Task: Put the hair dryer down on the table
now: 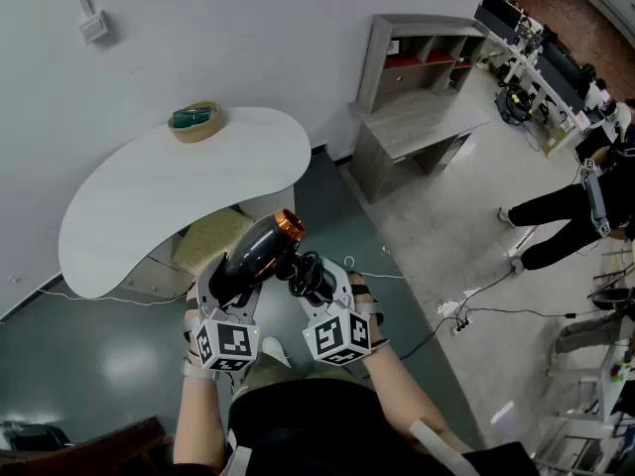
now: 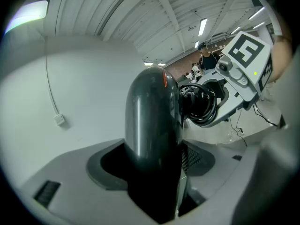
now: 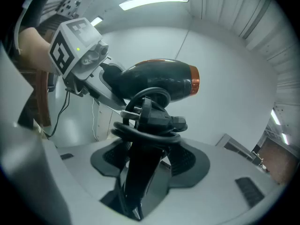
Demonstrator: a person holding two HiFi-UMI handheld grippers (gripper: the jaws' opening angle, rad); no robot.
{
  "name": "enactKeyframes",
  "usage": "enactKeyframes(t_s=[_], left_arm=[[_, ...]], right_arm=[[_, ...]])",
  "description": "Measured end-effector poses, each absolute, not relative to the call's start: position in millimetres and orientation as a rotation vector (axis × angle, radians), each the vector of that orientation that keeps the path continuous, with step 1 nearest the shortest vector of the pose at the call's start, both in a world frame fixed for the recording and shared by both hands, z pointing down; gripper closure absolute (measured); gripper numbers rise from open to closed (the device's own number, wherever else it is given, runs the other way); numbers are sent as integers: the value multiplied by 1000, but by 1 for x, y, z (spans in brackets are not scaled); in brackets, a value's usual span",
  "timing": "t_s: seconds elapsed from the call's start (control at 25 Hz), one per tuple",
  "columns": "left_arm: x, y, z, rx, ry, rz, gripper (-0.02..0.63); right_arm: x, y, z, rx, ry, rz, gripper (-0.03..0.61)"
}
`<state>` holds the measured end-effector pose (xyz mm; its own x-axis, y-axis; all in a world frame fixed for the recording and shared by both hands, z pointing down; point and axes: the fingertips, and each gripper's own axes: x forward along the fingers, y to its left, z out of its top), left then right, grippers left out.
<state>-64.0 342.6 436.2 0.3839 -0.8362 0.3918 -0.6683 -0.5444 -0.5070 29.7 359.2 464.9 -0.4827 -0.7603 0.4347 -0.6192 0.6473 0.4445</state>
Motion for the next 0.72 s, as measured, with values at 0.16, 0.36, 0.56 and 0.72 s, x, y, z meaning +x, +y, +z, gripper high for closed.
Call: enactKeyframes(t_s=[0.16,0.36,0.56,0.72], left_arm=[[-78,334,431,-2401,1312,-889,296],[-103,308,434,-2429,1261,-850,296],[-126,276,448,-2487,1183,-829,296],[-129,258,464,-2539,1132,-824,296]], right_arm=[[16,352,458,1079,-2233,-307,324],[-9,330,460,1126,-2174,-305,322],[-33,304,471,1167,-2110,-258,322],[-37,290,484,1179,-2082,-222,322]])
